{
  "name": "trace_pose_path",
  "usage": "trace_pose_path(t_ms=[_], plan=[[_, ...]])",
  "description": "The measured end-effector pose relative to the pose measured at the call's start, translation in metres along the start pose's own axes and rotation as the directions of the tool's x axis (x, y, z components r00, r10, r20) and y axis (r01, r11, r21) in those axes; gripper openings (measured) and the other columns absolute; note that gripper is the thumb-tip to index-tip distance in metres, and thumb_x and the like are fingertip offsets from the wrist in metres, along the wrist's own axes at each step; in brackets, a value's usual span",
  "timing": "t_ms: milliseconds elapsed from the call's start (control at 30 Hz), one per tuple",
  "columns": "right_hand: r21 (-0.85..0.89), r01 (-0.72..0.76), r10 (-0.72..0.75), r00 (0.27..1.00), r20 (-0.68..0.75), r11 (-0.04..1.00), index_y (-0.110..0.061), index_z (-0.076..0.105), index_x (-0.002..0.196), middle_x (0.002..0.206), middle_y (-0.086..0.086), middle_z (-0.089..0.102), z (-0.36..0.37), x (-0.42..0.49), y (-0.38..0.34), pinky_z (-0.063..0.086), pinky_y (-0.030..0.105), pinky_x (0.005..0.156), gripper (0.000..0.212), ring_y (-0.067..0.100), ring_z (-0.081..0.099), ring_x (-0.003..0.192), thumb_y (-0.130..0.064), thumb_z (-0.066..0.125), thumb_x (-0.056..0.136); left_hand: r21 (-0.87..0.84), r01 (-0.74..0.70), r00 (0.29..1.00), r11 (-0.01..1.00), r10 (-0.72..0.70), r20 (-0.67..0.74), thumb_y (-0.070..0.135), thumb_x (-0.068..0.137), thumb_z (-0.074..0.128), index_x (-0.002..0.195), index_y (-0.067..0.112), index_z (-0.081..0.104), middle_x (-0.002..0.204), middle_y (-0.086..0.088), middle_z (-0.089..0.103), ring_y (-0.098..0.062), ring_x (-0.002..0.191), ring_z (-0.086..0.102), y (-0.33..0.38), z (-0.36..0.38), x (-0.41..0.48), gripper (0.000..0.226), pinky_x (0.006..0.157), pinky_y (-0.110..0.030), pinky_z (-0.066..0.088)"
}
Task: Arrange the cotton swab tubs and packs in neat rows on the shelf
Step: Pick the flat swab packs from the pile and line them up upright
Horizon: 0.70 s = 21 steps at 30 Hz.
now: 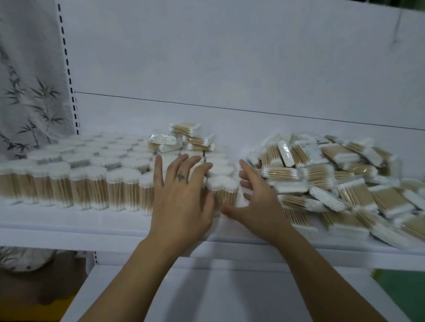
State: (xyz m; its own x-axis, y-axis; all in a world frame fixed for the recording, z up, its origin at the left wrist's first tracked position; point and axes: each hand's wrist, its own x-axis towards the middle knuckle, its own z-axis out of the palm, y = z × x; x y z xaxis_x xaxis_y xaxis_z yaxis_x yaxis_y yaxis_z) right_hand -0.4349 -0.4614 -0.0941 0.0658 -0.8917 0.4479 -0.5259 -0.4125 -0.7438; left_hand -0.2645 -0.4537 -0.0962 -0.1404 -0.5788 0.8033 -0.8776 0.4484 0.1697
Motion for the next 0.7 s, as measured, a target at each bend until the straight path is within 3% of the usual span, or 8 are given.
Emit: trace_pose_path(t_ms=[100, 200, 300, 400, 567, 700], plan=[[-0.128, 0.048, -0.05, 0.999, -0.008, 0.991, -0.023, 0.031, 0.151, 0.142, -0.004, 0.046, -0.02, 0.004, -0.008, 0.041, 0.028, 0.105, 0.096, 0.01, 0.046, 0.125, -0.021, 0.086, 0.071, 0.011, -0.022, 0.999, 1.0, 0.022, 0.045, 0.039, 0.079, 0.053, 0.121, 0.021, 0.059, 0.127, -0.004, 0.061, -0.028, 0.13, 0.045, 0.013, -0.002, 0.013, 0.046, 0.116, -0.056, 0.005], [-0.233, 0.079, -0.075, 0.997, 0.026, 0.969, -0.024, 0.032, 0.15, 0.146, -0.005, 0.043, -0.036, 0.002, -0.013, 0.038, 0.031, 0.109, 0.092, 0.008, 0.041, 0.131, -0.018, 0.083, 0.074, 0.032, -0.042, 0.996, 0.999, 0.039, 0.083, 0.043, 0.08, 0.046, 0.118, 0.022, 0.061, 0.124, -0.003, 0.062, -0.026, 0.129, 0.046, 0.021, -0.001, 0.023, 0.046, 0.116, -0.056, 0.005], [-0.278, 0.055, -0.058, 0.998, 0.0, 0.959, -0.029, 0.032, 0.149, 0.144, -0.01, 0.043, -0.059, 0.0, -0.016, 0.038, 0.024, 0.106, 0.09, 0.002, 0.041, 0.126, -0.019, 0.082, 0.075, 0.028, -0.067, 0.992, 0.997, 0.063, 0.112, 0.045, 0.082, 0.053, 0.121, 0.024, 0.06, 0.129, -0.002, 0.059, -0.026, 0.131, 0.045, 0.029, 0.003, 0.036, 0.046, 0.118, -0.056, 0.004], [-0.356, 0.062, -0.076, 0.997, -0.024, 0.932, -0.025, 0.035, 0.148, 0.142, -0.006, 0.045, -0.084, 0.007, -0.019, 0.039, 0.025, 0.104, 0.087, 0.004, 0.043, 0.123, -0.018, 0.081, 0.075, 0.026, -0.102, 0.987, 0.994, 0.098, 0.127, 0.046, 0.083, 0.062, 0.125, 0.024, 0.058, 0.132, -0.001, 0.057, -0.026, 0.134, 0.041, 0.04, 0.008, 0.051, 0.047, 0.118, -0.057, 0.003], [-0.44, 0.063, -0.088, 0.995, -0.037, 0.896, -0.022, 0.041, 0.145, 0.139, -0.002, 0.049, -0.115, 0.016, -0.012, 0.039, 0.029, 0.105, 0.081, 0.011, 0.045, 0.126, -0.017, 0.081, 0.075, 0.013, -0.102, 0.981, 0.995, 0.099, 0.167, 0.051, 0.09, 0.052, 0.136, 0.029, 0.046, 0.142, 0.004, 0.046, -0.02, 0.142, 0.025, 0.066, 0.023, 0.064, 0.052, 0.119, -0.052, -0.007], [-0.502, 0.045, -0.069, 0.997, -0.029, 0.864, -0.027, 0.043, 0.142, 0.14, -0.001, 0.048, -0.143, 0.025, -0.003, 0.04, 0.032, 0.103, 0.077, 0.015, 0.047, 0.126, -0.024, 0.08, 0.074, 0.001, -0.105, 0.977, 0.994, 0.103, 0.185, 0.049, 0.09, 0.052, 0.138, 0.028, 0.044, 0.143, 0.003, 0.045, -0.019, 0.142, 0.024, 0.091, 0.035, 0.079, 0.053, 0.119, -0.05, -0.008]])
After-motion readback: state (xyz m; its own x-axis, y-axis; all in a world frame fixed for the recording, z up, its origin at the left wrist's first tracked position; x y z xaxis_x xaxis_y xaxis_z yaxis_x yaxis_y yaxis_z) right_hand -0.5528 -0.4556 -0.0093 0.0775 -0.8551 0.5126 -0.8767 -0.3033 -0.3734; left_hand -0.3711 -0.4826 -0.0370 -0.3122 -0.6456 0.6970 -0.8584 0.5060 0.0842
